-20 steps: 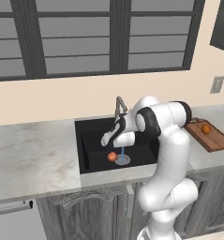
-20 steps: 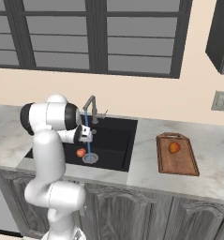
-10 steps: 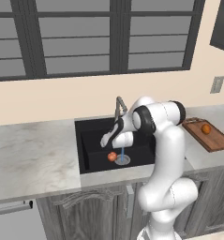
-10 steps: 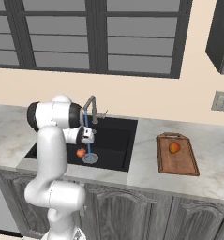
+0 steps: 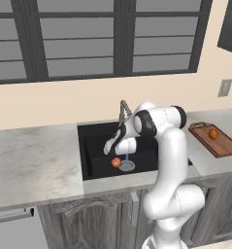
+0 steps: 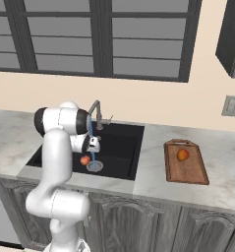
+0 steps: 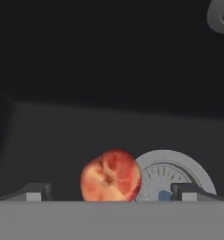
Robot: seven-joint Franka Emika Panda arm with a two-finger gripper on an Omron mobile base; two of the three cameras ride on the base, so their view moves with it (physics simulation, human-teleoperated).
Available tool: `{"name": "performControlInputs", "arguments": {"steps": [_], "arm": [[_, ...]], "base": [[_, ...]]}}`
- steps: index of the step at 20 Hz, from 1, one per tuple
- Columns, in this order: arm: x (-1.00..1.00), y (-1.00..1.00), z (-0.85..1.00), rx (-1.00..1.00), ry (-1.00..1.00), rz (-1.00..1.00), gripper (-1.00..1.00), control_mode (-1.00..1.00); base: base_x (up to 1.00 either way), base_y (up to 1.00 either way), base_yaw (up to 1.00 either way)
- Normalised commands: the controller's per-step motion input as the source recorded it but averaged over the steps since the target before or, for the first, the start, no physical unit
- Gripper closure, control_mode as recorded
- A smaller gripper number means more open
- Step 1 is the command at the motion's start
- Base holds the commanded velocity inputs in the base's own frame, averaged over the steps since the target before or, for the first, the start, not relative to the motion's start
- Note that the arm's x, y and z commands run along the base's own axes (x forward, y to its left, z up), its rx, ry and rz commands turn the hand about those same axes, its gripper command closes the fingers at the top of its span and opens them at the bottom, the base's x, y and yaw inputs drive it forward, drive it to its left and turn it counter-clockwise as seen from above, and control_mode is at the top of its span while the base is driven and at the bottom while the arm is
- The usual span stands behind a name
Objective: Pick the mango, peach from the sink and place them on the cutting board to airdry. Then turn off the sink faucet.
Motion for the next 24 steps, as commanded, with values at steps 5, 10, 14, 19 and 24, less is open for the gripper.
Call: {"name": "performControlInputs", "arguments": {"steps": [5,10,14,19,24], "arm": [[0.17,0.0,-0.25,0.0,0.03,-0.02,-1.0,-1.0],[0.1,0.0,-0.27,-0.01,0.04,-0.04,-1.0,-1.0],[0.0,0.01,-0.22,0.0,0.01,-0.04,-1.0,-1.0],[0.0,0.07,-0.2,0.0,0.01,-0.04,-1.0,-1.0],[0.0,0.05,-0.2,0.0,0.01,-0.05,-1.0,-1.0]], "base": [[0.0,0.0,0.0],[0.0,0.0,0.0],[0.0,0.0,0.0],[0.0,0.0,0.0],[0.0,0.0,0.0]]}}
